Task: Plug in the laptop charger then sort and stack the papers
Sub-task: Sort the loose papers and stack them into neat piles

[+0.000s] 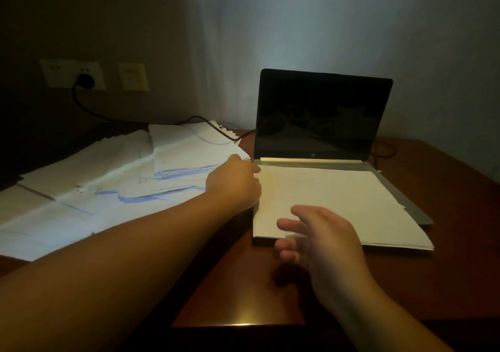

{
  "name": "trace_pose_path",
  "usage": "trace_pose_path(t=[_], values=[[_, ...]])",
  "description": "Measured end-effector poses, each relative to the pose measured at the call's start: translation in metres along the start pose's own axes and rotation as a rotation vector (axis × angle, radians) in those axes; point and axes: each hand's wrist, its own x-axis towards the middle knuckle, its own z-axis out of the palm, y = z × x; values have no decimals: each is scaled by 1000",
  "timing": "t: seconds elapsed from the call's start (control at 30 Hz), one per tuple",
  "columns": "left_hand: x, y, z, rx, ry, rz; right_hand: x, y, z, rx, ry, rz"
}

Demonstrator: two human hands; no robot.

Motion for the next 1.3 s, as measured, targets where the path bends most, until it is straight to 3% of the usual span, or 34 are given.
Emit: trace_pose_path(t=[0.17, 0.27, 0.4, 0.5, 0.8, 1.0, 1.13, 1.23, 1.3], values=[[-5, -37, -24, -61, 161, -57, 18, -19, 42, -109, -23, -247], [-8, -62, -37, -90, 247, -107, 35, -27, 72, -209, -104, -296], [-14, -94, -54, -141, 293, -204, 63, -37, 117, -446, -155, -331], [-14, -118, -59, -227, 368, -236, 88, -42, 143, -680, -150, -469], [2, -169, -55, -854, 613, -295, 133, -23, 203, -1358, -522, -797], [3, -176, -49, -1207, 653, -494, 149, -11, 219, -1492, -560, -735], [1, -171, -48, -1136, 655, -432, 143, -30, 231, -1650, -619, -614], [-2, -165, -41, -1126, 584, -414, 142, -41, 243, -1734, -657, -411], [-2, -162, -37, -1105, 574, -415, 143, -37, 240, -1680, -623, -432]])
